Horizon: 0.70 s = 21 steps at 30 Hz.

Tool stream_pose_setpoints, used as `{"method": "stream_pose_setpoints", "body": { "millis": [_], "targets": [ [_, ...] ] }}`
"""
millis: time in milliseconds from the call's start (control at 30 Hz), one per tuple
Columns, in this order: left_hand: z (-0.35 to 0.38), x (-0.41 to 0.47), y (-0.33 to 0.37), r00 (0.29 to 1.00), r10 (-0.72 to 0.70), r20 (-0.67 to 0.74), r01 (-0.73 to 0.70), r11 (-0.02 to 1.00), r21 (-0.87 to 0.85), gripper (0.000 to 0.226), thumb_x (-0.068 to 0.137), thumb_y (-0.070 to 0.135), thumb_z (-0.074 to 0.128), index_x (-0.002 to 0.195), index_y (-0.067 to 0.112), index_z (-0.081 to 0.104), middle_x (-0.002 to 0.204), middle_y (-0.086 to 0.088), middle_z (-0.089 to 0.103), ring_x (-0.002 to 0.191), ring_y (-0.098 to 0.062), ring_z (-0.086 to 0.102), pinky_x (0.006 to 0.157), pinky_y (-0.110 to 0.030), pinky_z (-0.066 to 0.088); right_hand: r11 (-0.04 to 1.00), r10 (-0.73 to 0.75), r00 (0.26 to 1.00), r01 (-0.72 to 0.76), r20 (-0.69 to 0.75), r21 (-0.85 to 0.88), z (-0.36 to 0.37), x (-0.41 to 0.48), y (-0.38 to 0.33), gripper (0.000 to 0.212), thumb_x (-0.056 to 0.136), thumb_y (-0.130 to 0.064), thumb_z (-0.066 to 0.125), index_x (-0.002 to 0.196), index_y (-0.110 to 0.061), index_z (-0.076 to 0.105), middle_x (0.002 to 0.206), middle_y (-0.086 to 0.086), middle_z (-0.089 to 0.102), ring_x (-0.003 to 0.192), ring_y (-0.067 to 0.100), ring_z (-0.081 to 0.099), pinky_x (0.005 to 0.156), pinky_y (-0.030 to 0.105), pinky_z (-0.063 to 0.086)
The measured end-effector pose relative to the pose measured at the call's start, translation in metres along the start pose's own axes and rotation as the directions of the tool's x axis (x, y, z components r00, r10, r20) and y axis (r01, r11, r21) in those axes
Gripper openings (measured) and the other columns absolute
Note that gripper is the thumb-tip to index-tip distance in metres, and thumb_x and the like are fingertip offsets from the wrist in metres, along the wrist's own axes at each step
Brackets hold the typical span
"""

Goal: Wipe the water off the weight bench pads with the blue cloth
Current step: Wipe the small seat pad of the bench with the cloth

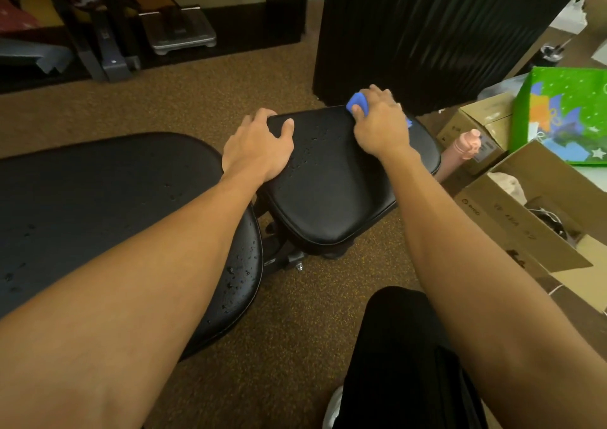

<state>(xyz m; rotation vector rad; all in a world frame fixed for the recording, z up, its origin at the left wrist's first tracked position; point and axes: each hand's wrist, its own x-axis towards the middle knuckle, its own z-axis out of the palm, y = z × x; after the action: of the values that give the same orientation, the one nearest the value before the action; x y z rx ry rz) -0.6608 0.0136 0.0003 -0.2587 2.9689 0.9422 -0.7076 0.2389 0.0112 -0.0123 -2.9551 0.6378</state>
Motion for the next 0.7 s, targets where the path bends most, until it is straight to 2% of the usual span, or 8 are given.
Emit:
{"method": "stream_pose_setpoints", "body": {
  "millis": [100,167,300,367,467,567,633,700],
  "targets": [
    [0.000,0.001,-0.001,1.000,0.003,0.001,-0.003,1.000,-0.004,0.057,0.107,0.067,0.039,0.153,0.035,0.047,0.150,-0.005,0.054,0.135,-0.032,0.055,0.108,-0.046,0.042,0.989,-0.146,0.984,0.142,0.105,0.041,0.002,-0.017,-0.007,0.051,0.112,-0.036,0.046,0.160,-0.019,0.040,0.170,0.002,0.032,0.161,0.025,0.020,0.129,0.042,0.014],
    [0.000,0.000,-0.001,1.000,0.010,0.004,-0.010,1.000,-0.011,0.057,0.107,0.067,0.040,0.153,0.034,0.048,0.149,-0.005,0.054,0.134,-0.032,0.056,0.107,-0.045,0.043,0.986,-0.164,0.977,0.160,0.137,0.036,-0.003,-0.028,0.008,0.052,0.111,-0.040,0.047,0.160,-0.023,0.041,0.170,-0.003,0.034,0.160,0.020,0.023,0.128,0.040,0.015],
    [-0.001,-0.001,-0.001,1.000,0.005,0.003,-0.005,1.000,-0.012,0.057,0.107,0.066,0.040,0.153,0.034,0.048,0.149,-0.005,0.055,0.134,-0.032,0.055,0.107,-0.045,0.042,0.999,0.036,0.999,-0.036,0.002,0.004,-0.009,-0.017,0.025,0.051,0.111,-0.037,0.046,0.159,-0.019,0.042,0.170,0.004,0.032,0.160,0.027,0.022,0.130,0.048,0.015],
    [-0.001,-0.002,0.000,1.000,0.005,0.003,-0.005,1.000,-0.011,0.057,0.107,0.067,0.040,0.152,0.034,0.048,0.148,-0.005,0.055,0.134,-0.033,0.056,0.107,-0.046,0.042,0.997,0.075,0.997,-0.075,-0.017,-0.012,-0.004,-0.006,0.012,0.052,0.111,-0.035,0.045,0.160,-0.016,0.042,0.171,0.006,0.031,0.161,0.030,0.019,0.130,0.050,0.015],
    [-0.001,-0.001,0.000,1.000,0.005,0.000,-0.005,1.000,-0.014,0.057,0.107,0.066,0.041,0.152,0.034,0.048,0.147,-0.005,0.055,0.134,-0.032,0.056,0.107,-0.046,0.043,0.997,-0.072,0.995,0.070,0.068,0.024,0.001,-0.009,-0.008,0.052,0.111,-0.035,0.048,0.159,-0.017,0.042,0.170,0.005,0.033,0.160,0.028,0.021,0.129,0.047,0.015],
    [-0.001,-0.002,0.000,1.000,0.004,0.005,-0.004,1.000,-0.017,0.057,0.107,0.066,0.041,0.153,0.034,0.048,0.148,-0.005,0.055,0.134,-0.032,0.056,0.106,-0.045,0.042,0.983,-0.181,0.973,0.177,0.142,0.040,-0.010,-0.028,0.007,0.052,0.109,-0.041,0.052,0.157,-0.023,0.045,0.168,-0.001,0.038,0.157,0.020,0.029,0.127,0.040,0.019],
    [-0.001,-0.002,-0.001,1.000,0.002,0.008,-0.001,1.000,-0.017,0.057,0.107,0.066,0.040,0.153,0.034,0.048,0.148,-0.005,0.054,0.133,-0.033,0.056,0.104,-0.043,0.041,0.992,-0.125,0.990,0.124,0.073,0.019,-0.020,-0.034,0.028,0.052,0.108,-0.042,0.052,0.156,-0.022,0.047,0.165,0.000,0.042,0.154,0.021,0.036,0.125,0.039,0.024],
    [0.000,-0.001,-0.001,1.000,0.001,0.007,-0.001,1.000,-0.018,0.057,0.107,0.067,0.040,0.153,0.035,0.047,0.149,-0.004,0.054,0.133,-0.033,0.057,0.102,-0.042,0.040,0.999,0.013,1.000,-0.013,-0.008,0.037,-0.031,-0.035,0.042,0.052,0.109,-0.039,0.052,0.156,-0.017,0.047,0.163,0.006,0.045,0.150,0.027,0.042,0.123,0.042,0.030]
  ]
}}
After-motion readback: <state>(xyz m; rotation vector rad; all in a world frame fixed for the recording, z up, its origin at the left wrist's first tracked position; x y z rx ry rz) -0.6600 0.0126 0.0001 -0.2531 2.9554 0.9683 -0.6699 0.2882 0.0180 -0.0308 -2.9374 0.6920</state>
